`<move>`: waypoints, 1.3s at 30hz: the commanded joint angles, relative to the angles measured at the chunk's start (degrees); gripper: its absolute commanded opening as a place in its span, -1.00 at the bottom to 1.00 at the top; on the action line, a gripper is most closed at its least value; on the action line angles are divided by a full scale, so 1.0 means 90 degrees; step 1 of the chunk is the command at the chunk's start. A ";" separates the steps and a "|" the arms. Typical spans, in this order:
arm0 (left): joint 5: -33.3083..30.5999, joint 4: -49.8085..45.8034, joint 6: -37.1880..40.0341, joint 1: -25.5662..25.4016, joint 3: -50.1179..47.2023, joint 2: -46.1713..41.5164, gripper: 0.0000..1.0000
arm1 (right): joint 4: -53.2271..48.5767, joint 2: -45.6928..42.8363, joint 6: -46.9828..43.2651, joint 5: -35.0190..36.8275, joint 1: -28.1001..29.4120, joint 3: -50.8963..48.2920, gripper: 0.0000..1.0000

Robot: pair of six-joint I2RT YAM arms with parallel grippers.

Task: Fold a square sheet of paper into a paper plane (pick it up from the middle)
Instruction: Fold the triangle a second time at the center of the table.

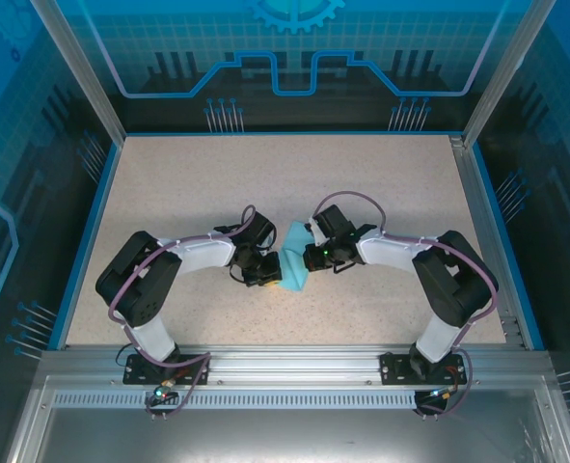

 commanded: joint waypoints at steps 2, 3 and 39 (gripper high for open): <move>-0.0116 -0.0308 0.0163 0.0049 0.0143 -0.0024 -0.80 | -0.0128 0.0196 -0.0117 -0.0086 0.0091 0.0160 -0.92; -0.0107 -0.0309 0.0171 0.0043 0.0144 -0.0026 -0.80 | -0.0149 0.0238 -0.0107 -0.0054 0.0117 0.0186 -0.92; -0.0106 -0.0321 0.0207 0.0045 0.0125 -0.0028 -0.80 | -0.0462 0.0324 -0.0241 0.0411 0.0222 0.0335 -0.90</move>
